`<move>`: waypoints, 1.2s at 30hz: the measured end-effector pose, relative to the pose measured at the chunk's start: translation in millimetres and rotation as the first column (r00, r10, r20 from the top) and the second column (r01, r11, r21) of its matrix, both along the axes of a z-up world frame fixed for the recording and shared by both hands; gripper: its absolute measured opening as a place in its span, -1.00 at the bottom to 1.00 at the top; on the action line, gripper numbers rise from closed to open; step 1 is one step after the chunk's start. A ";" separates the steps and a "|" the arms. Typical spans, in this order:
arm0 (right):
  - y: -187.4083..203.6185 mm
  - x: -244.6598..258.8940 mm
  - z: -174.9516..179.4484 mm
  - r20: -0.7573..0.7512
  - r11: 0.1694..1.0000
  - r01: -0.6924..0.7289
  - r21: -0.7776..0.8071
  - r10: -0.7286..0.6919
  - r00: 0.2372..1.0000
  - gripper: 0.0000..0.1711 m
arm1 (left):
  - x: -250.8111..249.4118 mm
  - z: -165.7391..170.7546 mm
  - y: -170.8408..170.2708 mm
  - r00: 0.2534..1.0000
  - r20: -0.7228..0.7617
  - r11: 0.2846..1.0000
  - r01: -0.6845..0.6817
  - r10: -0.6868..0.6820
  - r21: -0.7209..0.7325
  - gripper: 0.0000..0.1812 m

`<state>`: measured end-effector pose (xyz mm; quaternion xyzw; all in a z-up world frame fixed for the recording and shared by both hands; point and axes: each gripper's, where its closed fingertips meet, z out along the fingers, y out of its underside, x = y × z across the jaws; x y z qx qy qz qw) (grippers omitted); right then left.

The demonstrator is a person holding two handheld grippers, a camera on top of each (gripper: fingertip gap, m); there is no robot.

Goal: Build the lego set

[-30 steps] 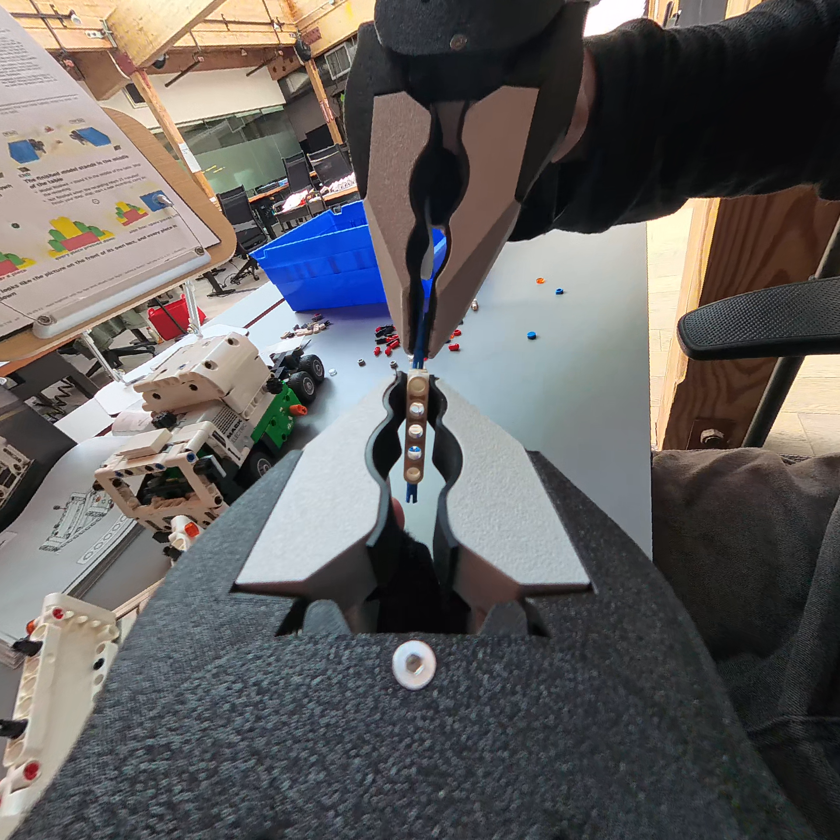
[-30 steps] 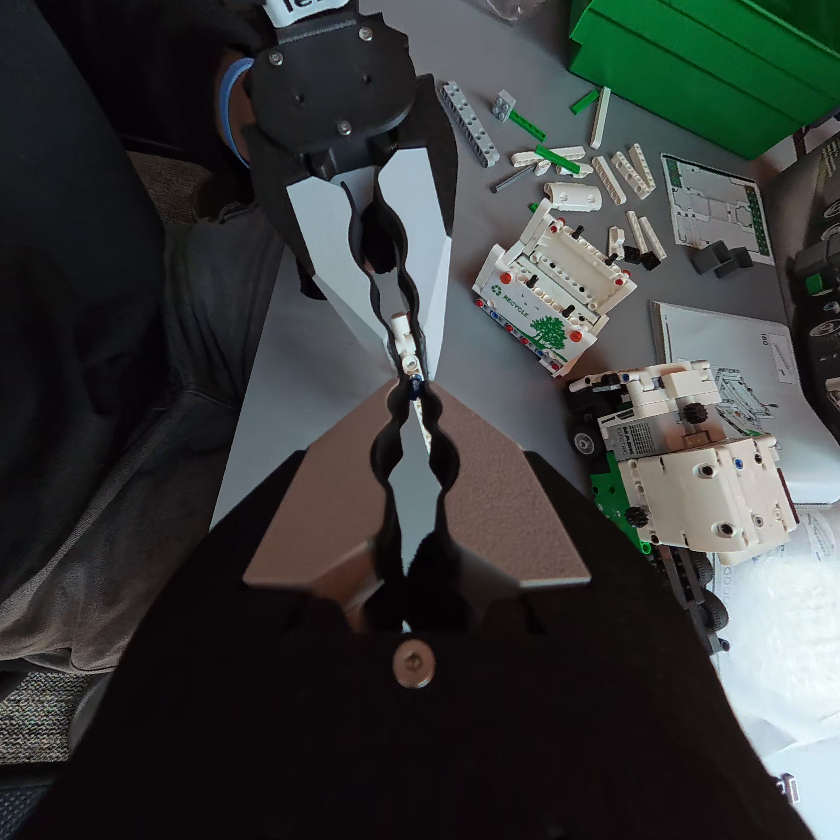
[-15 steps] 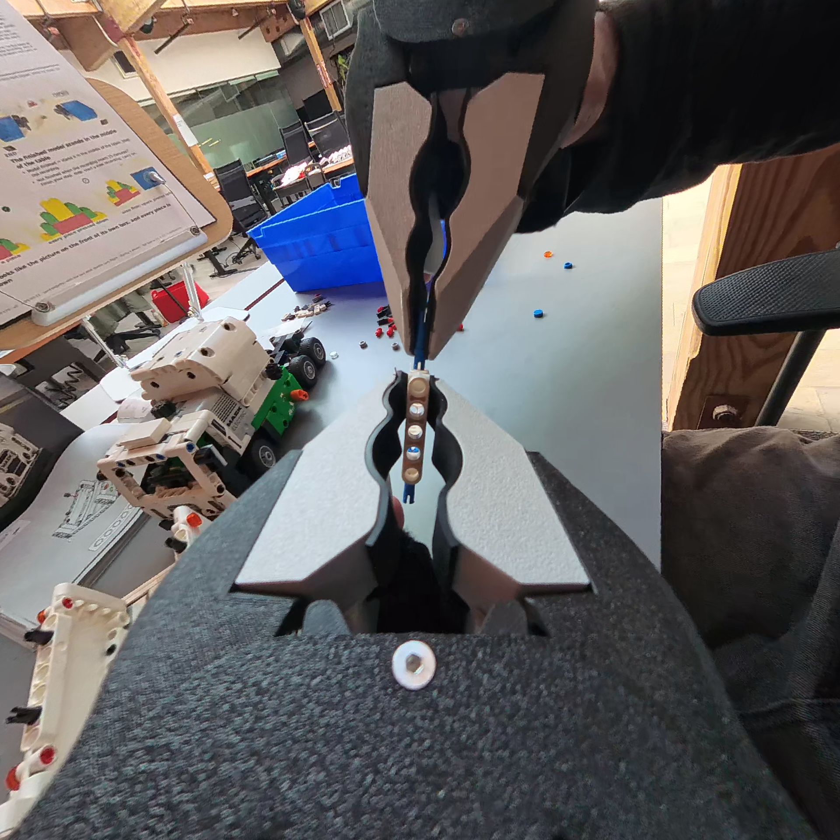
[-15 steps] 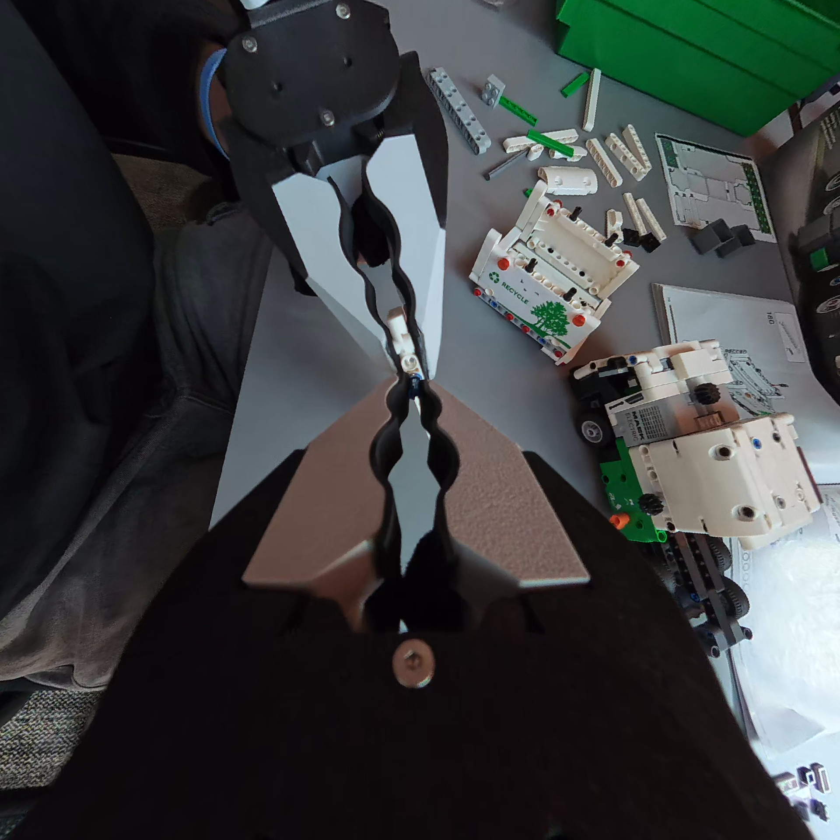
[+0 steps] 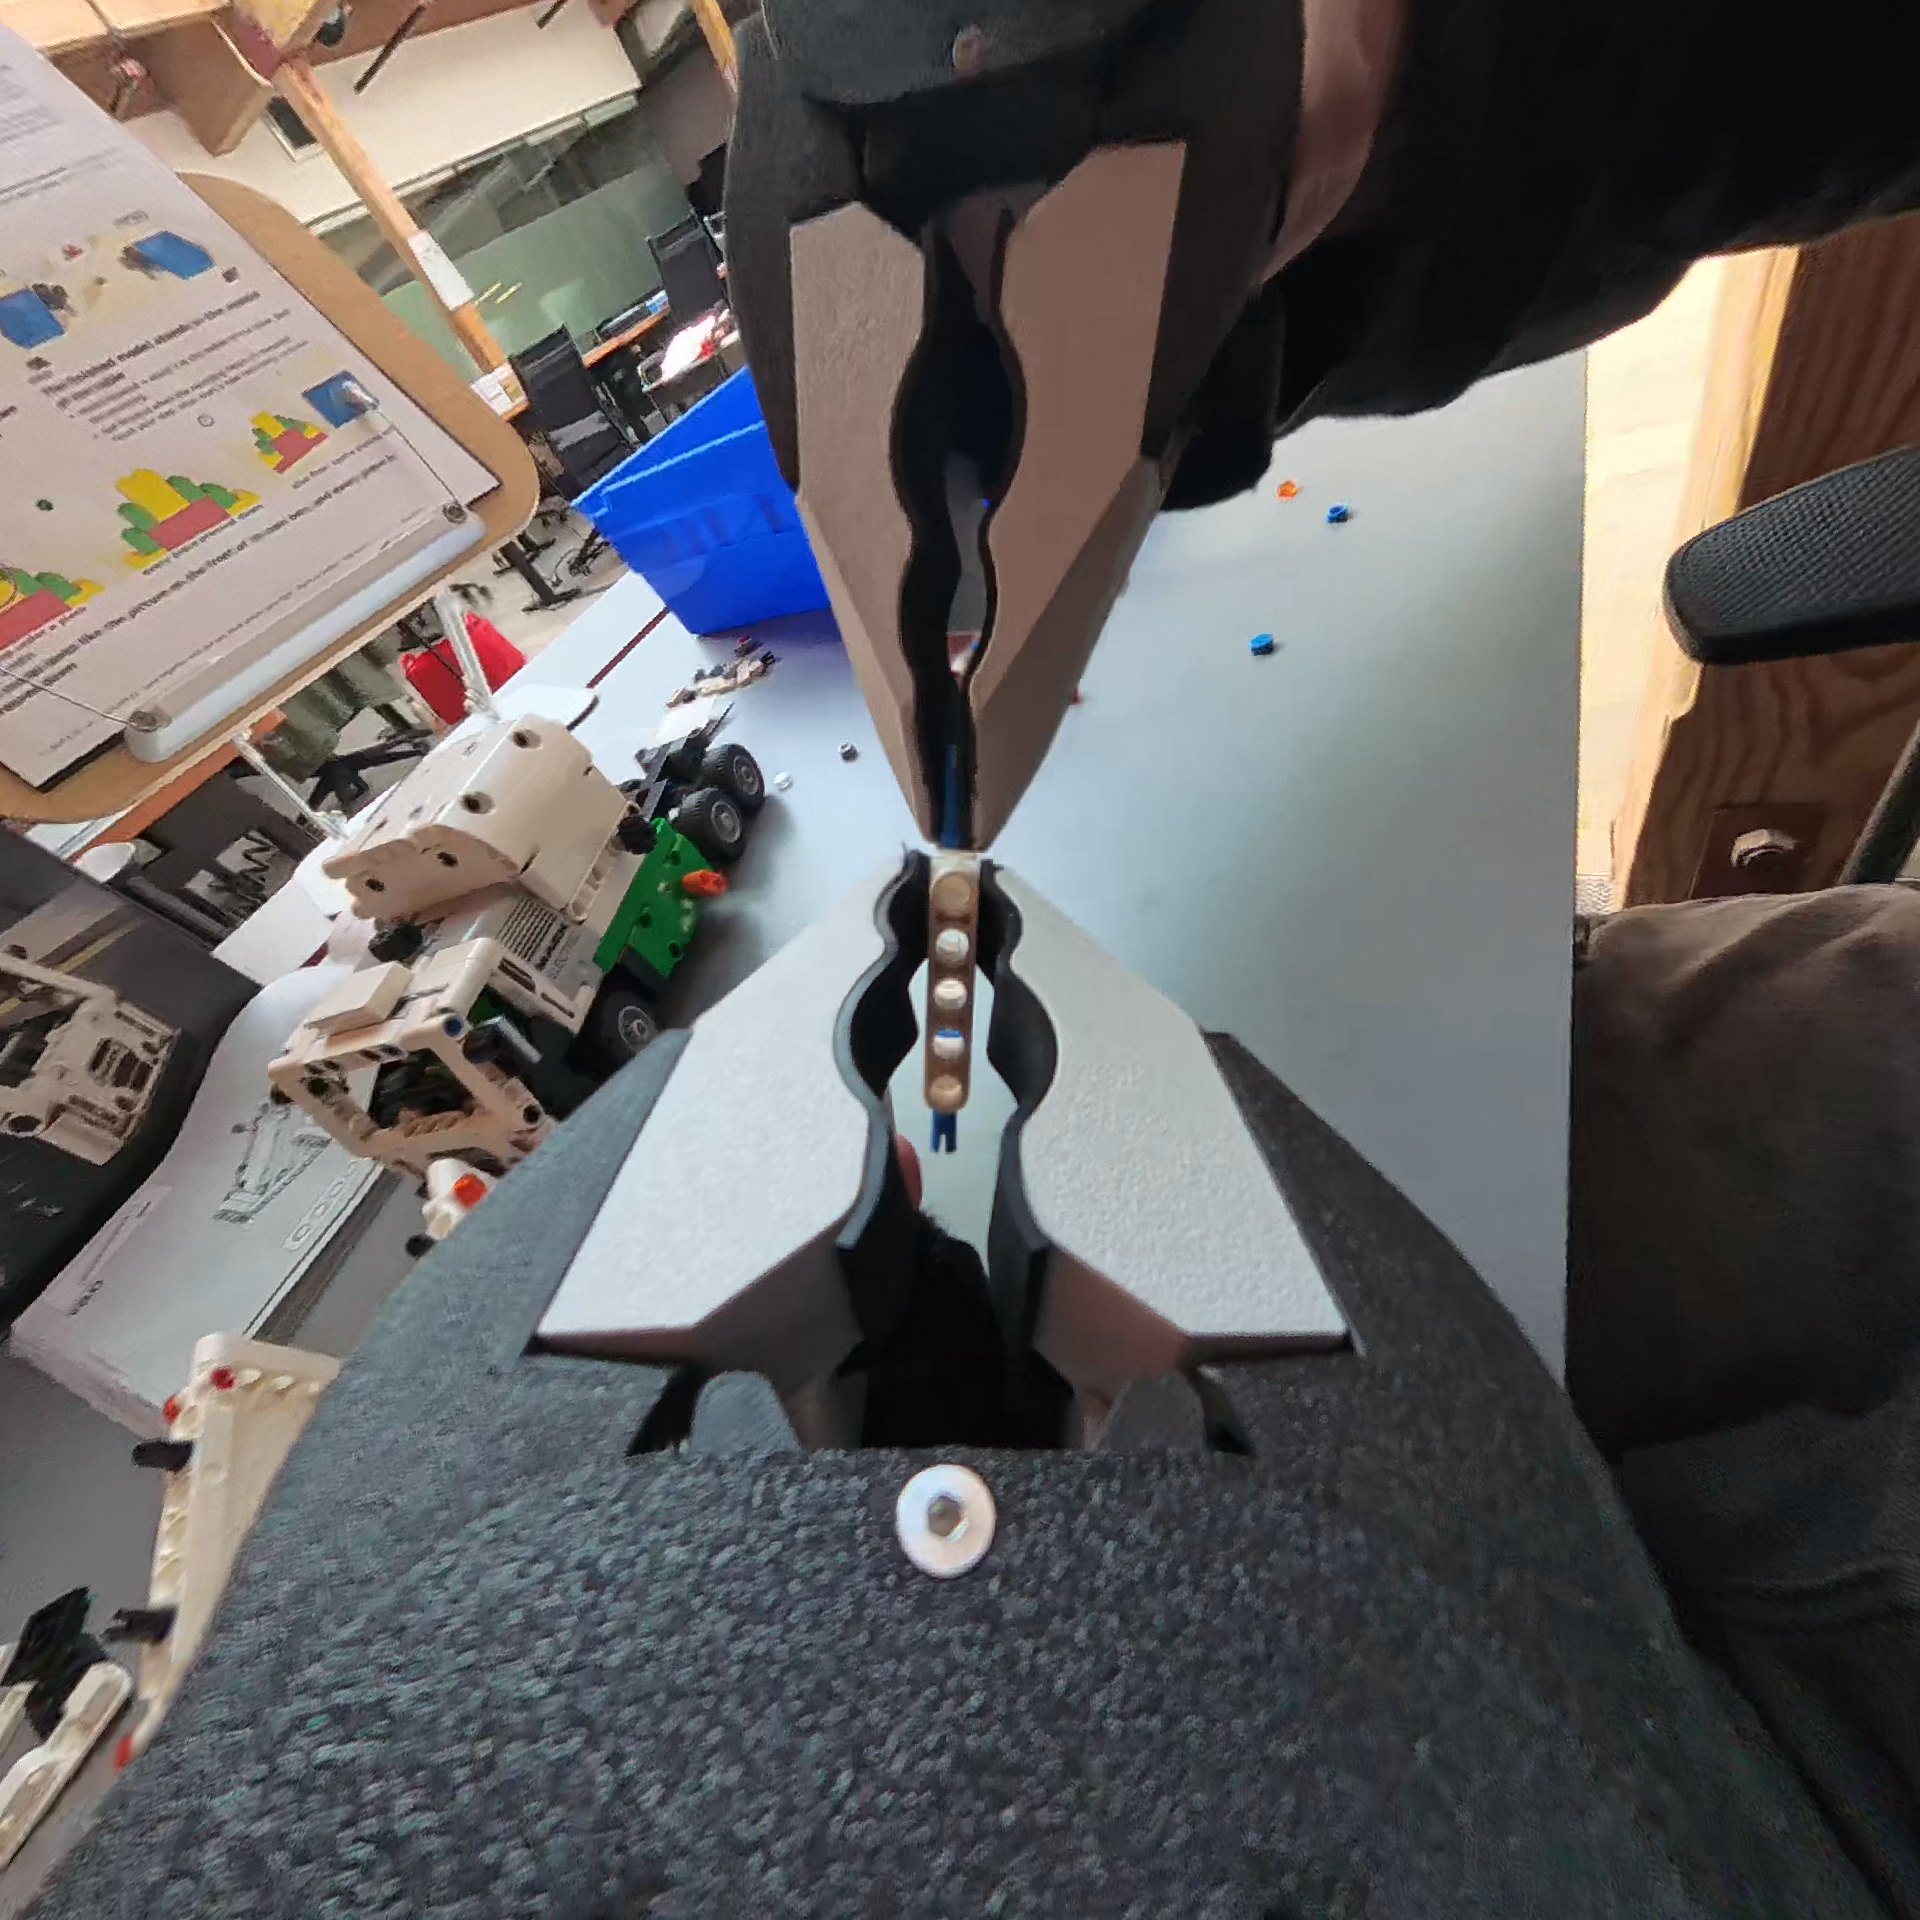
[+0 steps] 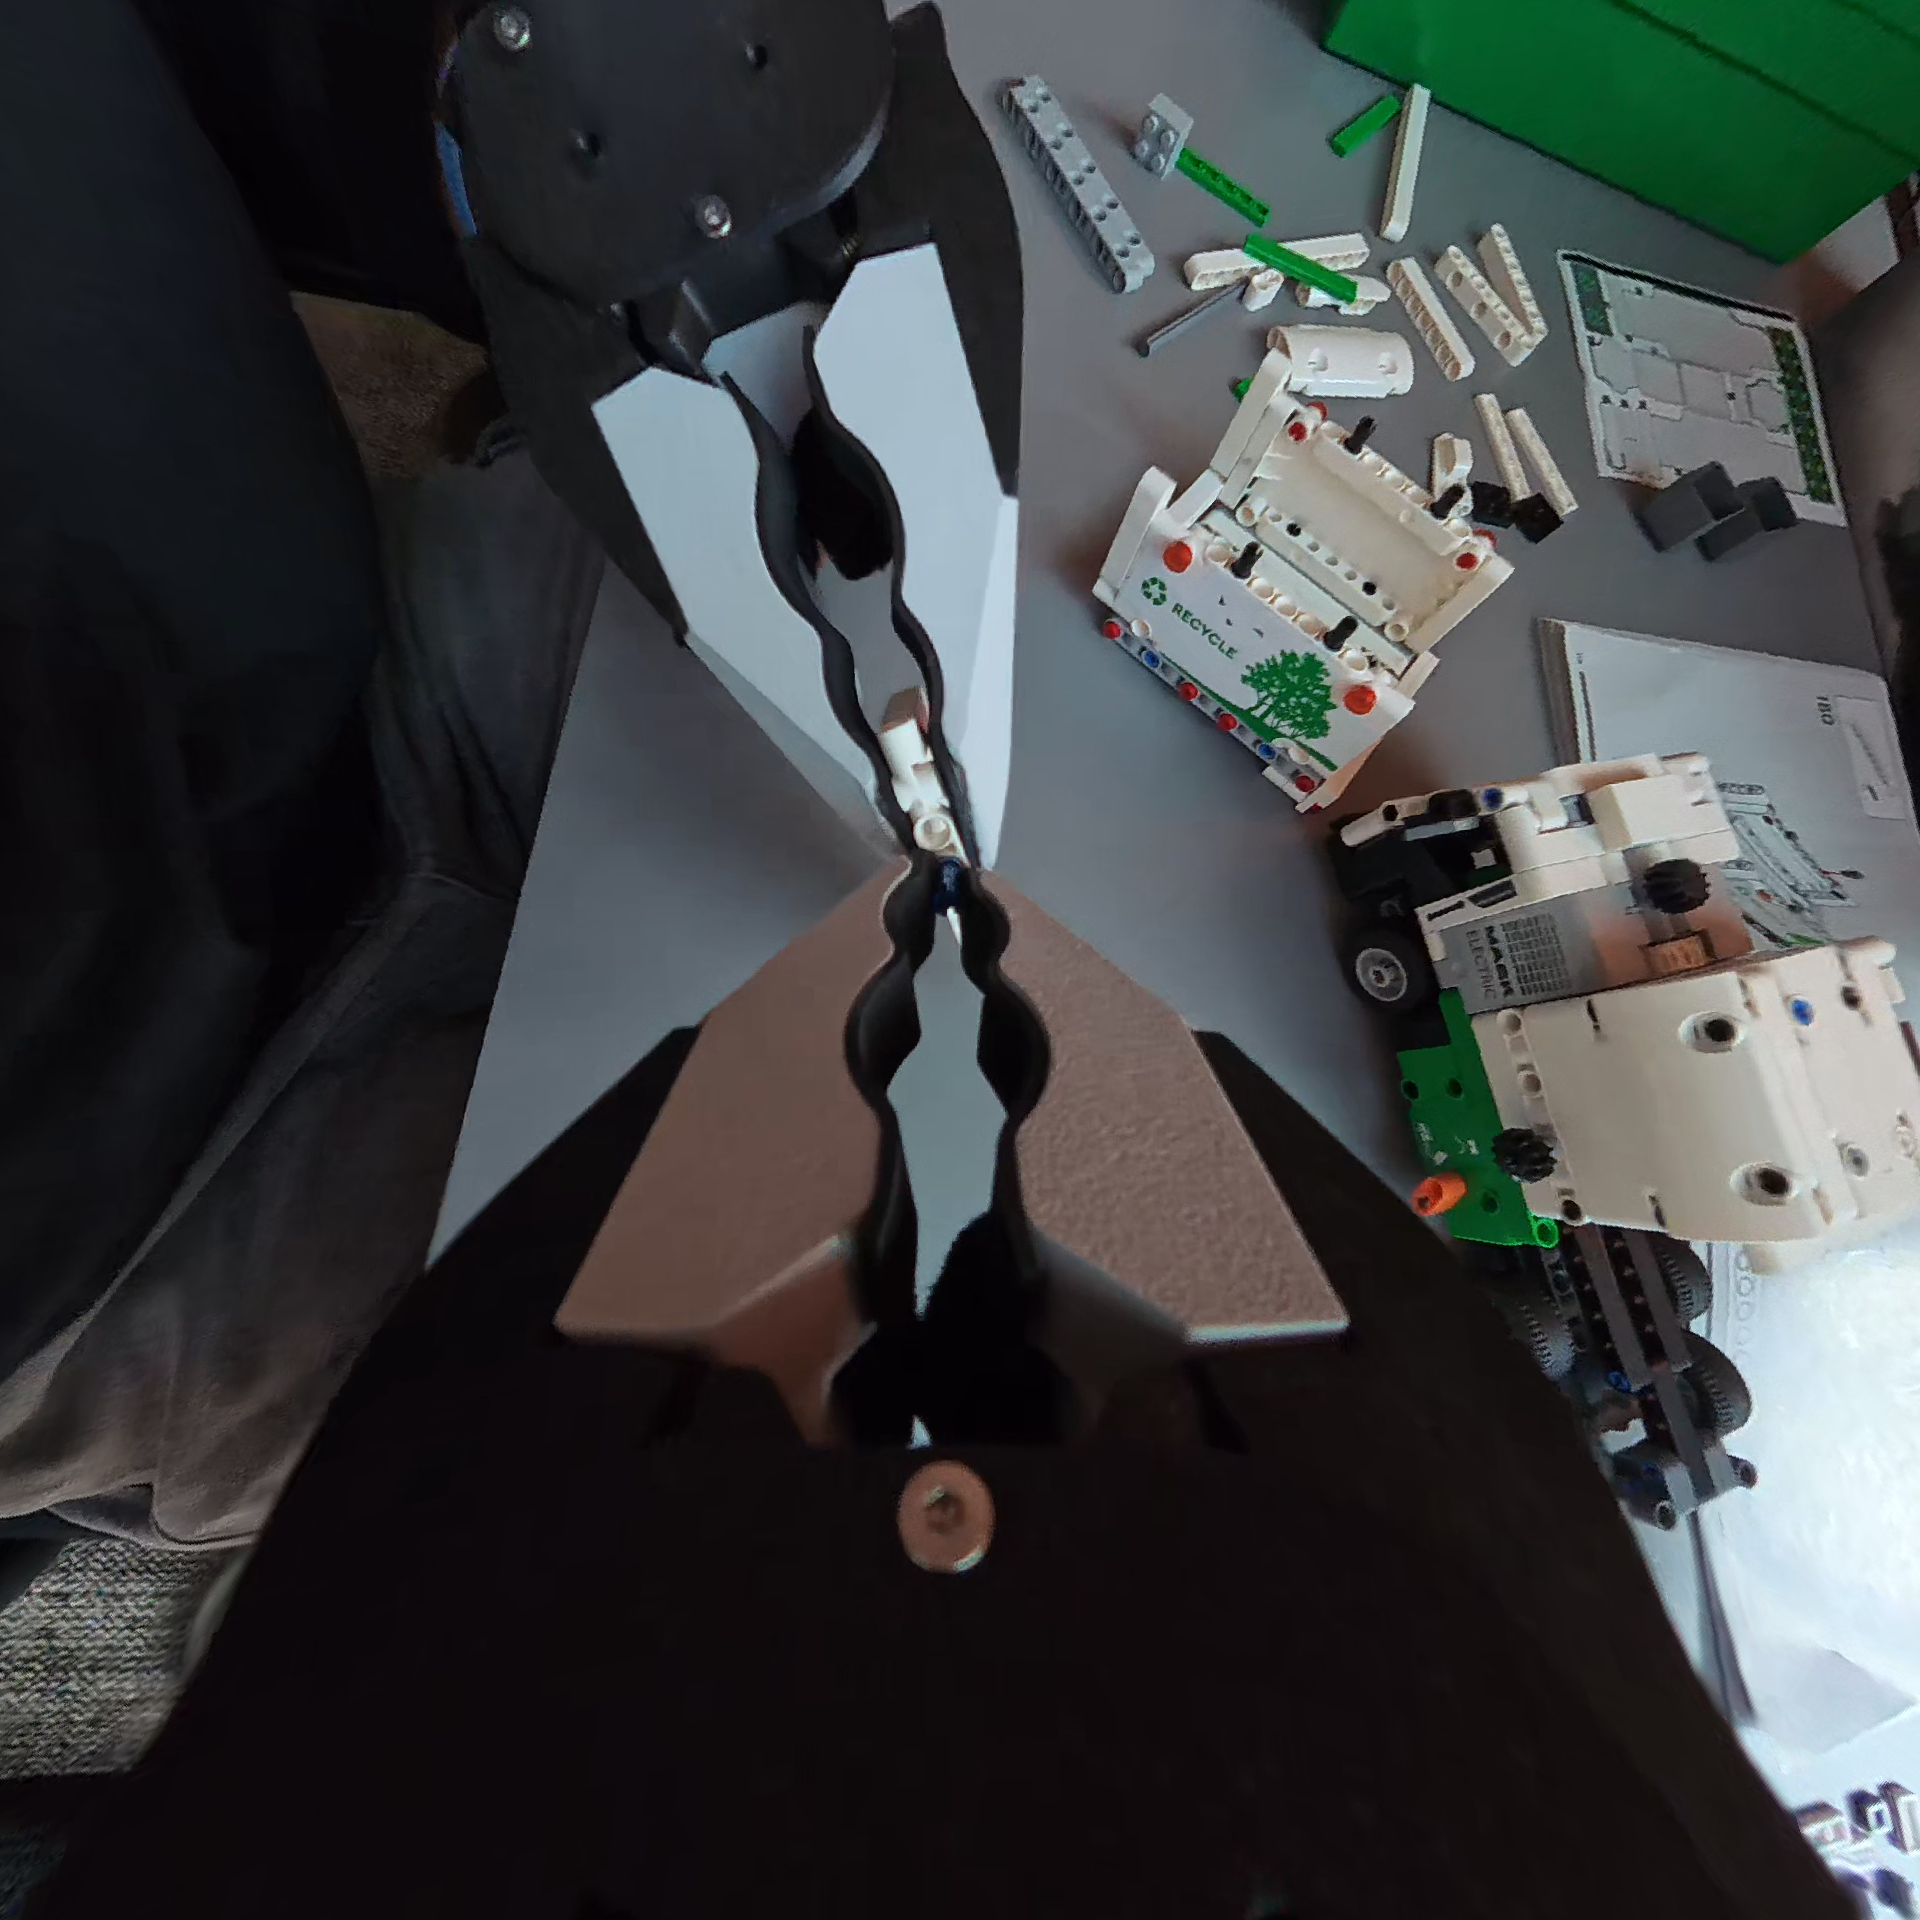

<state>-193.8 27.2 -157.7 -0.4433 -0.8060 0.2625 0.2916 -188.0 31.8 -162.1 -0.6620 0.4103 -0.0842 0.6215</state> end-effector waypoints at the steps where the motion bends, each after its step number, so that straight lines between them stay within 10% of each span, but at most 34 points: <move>1: 1.9 -1.3 0.8 -0.019 1.000 -0.008 0.023 0.009 1.000 -0.97 | -1.1 0.7 1.7 1.000 0.013 1.000 -0.003 0.003 -0.005 -0.94; 19: 14.6 1.2 39.4 -0.199 0.978 0.028 -0.207 -0.070 0.977 -0.97 | -18.3 -6.3 12.0 0.997 -0.042 0.998 -0.058 0.058 0.012 -0.95; 23: 34.0 16.0 45.8 -0.198 0.982 0.099 -0.162 -0.131 0.971 -0.97 | -37.5 18.2 18.8 0.973 0.215 0.996 -0.080 0.088 -0.046 -0.95; 30: 54.6 7.0 67.7 -0.324 0.922 0.252 -0.293 -0.344 0.882 -0.96 | -66.0 54.1 24.8 0.631 0.766 0.953 0.142 0.121 -0.268 -0.95; 36: 42.8 7.1 74.3 -0.341 0.902 0.250 -0.351 -0.372 0.864 -0.96 | -68.5 68.0 16.5 0.482 0.858 0.917 0.237 0.175 -0.320 -0.96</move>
